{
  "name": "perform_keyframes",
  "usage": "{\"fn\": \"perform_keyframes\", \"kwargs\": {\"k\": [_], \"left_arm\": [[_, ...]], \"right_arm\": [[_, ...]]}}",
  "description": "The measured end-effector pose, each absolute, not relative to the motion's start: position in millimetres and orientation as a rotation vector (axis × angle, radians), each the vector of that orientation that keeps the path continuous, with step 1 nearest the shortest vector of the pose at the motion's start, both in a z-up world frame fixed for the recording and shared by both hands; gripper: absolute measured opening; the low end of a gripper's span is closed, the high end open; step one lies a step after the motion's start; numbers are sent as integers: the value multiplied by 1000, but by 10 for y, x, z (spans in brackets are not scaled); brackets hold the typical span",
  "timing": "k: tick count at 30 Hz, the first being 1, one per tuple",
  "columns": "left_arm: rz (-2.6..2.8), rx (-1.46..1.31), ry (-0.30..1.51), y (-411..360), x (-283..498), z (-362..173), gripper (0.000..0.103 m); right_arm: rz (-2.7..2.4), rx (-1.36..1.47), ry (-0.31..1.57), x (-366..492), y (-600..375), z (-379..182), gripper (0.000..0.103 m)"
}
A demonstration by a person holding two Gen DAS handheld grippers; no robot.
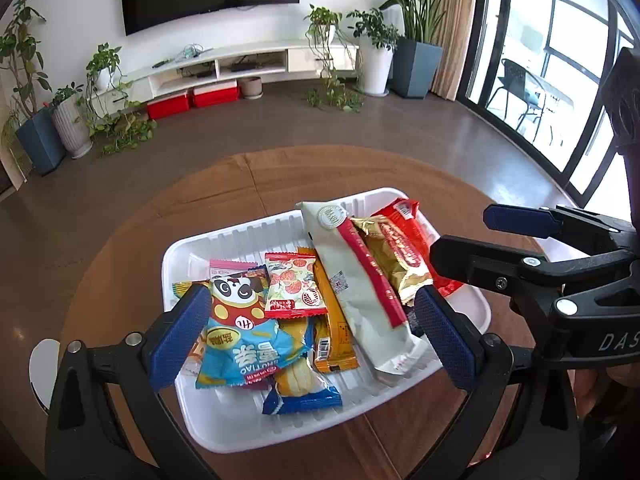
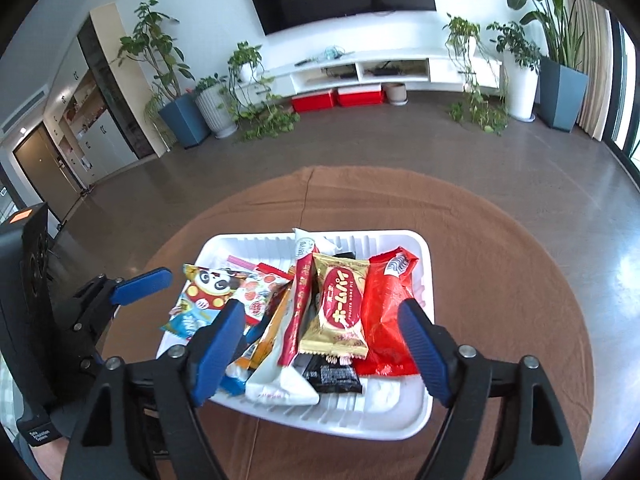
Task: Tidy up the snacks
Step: 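Move both tools back toward the last two candies on the table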
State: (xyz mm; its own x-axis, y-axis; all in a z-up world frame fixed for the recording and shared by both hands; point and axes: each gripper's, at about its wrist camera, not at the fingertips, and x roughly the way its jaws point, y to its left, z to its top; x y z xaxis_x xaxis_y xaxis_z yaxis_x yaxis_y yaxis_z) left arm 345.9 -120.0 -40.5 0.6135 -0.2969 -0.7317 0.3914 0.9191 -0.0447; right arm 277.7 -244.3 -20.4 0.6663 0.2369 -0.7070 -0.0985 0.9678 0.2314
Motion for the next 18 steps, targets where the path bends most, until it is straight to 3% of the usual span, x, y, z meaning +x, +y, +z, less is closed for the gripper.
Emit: {"fn": "perform_keyframes", "kwargs": {"k": [11, 18], "left_arm": [[-420, 133, 743, -1042, 2749, -77, 103], [-419, 113, 741, -752, 2111, -172, 103]], "right_arm": [[227, 208, 774, 2156, -2536, -46, 87], [258, 199, 786, 1516, -2574, -243, 90]]}}
